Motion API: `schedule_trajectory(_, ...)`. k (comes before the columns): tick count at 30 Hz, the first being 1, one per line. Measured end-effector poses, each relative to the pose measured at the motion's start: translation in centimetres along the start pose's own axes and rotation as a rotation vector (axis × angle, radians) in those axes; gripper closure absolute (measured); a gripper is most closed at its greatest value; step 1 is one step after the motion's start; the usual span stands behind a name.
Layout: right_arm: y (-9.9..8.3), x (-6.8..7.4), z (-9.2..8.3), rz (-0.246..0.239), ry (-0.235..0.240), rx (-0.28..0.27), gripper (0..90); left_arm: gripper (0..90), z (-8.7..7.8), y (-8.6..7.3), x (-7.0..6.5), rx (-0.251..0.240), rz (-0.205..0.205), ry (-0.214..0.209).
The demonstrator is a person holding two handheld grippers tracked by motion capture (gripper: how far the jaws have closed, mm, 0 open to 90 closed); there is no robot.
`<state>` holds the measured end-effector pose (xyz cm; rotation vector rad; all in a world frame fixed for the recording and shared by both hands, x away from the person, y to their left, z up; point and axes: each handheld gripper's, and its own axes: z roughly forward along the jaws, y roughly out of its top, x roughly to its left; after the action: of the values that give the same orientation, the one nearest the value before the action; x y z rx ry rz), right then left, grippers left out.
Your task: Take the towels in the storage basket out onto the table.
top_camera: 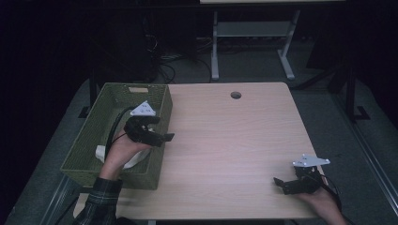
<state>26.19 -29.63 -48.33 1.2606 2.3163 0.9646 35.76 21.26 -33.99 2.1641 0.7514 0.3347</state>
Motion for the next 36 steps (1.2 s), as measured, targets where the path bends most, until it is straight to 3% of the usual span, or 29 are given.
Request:
schedule_trajectory(12,0.0,0.0,0.0,-0.001,0.000,-0.001,0.0,13.2,-2.4,-1.2,2.1,-0.031,-0.043,0.047)
schedule_trajectory(17,0.0,0.0,0.0,0.001,0.000,0.000,0.0,13.2,-3.3,-2.1,3.4,-0.029,-0.054,0.091)
schedule_trajectory(27,0.0,0.0,0.0,0.000,0.000,0.000,0.0,13.2,-3.3,-3.9,5.3,-0.004,-0.078,0.157)
schedule_trajectory(36,0.0,0.0,0.0,0.000,0.000,0.000,0.0,13.4,-1.9,-5.6,6.7,0.047,-0.089,0.177)
